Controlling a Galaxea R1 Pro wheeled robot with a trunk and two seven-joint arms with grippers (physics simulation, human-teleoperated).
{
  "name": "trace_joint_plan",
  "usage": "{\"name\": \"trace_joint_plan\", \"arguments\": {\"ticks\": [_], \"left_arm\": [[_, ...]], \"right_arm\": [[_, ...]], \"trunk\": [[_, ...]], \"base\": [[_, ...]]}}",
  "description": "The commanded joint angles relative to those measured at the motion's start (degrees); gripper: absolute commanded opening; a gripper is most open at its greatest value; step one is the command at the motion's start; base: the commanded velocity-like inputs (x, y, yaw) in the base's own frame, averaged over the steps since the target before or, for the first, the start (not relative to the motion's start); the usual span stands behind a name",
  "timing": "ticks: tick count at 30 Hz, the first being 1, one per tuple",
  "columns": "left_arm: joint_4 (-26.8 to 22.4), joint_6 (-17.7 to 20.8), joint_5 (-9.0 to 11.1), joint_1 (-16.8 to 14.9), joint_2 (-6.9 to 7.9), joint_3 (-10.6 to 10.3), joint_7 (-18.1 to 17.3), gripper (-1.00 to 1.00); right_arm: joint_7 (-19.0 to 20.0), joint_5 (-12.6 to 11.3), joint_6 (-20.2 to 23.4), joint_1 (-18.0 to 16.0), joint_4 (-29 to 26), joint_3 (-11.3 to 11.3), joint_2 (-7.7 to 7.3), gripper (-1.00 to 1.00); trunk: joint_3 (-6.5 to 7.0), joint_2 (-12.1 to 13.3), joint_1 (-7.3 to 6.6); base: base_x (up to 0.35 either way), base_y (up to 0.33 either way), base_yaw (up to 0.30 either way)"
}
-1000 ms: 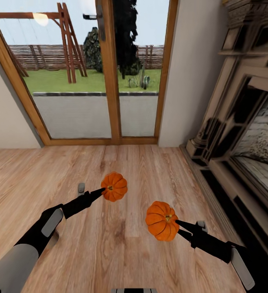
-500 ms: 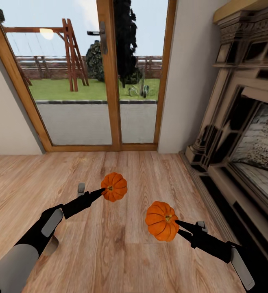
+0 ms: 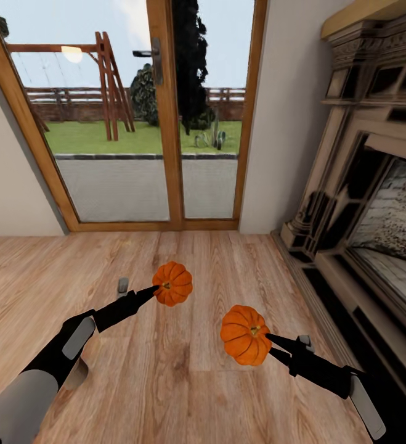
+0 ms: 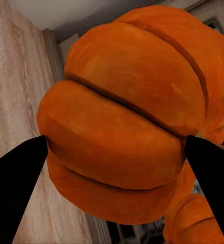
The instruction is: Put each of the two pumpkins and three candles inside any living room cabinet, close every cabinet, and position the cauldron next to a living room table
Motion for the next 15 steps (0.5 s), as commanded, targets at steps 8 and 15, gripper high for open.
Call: {"name": "trace_joint_plan", "arguments": {"ticks": [8,15], "left_arm": [[-0.1,0.4,0.7,0.0,0.07,-0.2,0.1,-1.0],[-0.2,0.4,0.6,0.0,0.07,-0.2,0.1,-1.0]], "right_arm": [[0.1,-0.1,0.3,0.0,0.0,0.0,0.0,-1.0],[0.1,-0.1,0.2,0.0,0.0,-0.1,0.0,-1.0]], "trunk": [[0.02,0.0,-0.01],[0.02,0.0,-0.01]], "base": [[-0.255,0.0,0.0],[-0.339,0.0,0.0]]}}
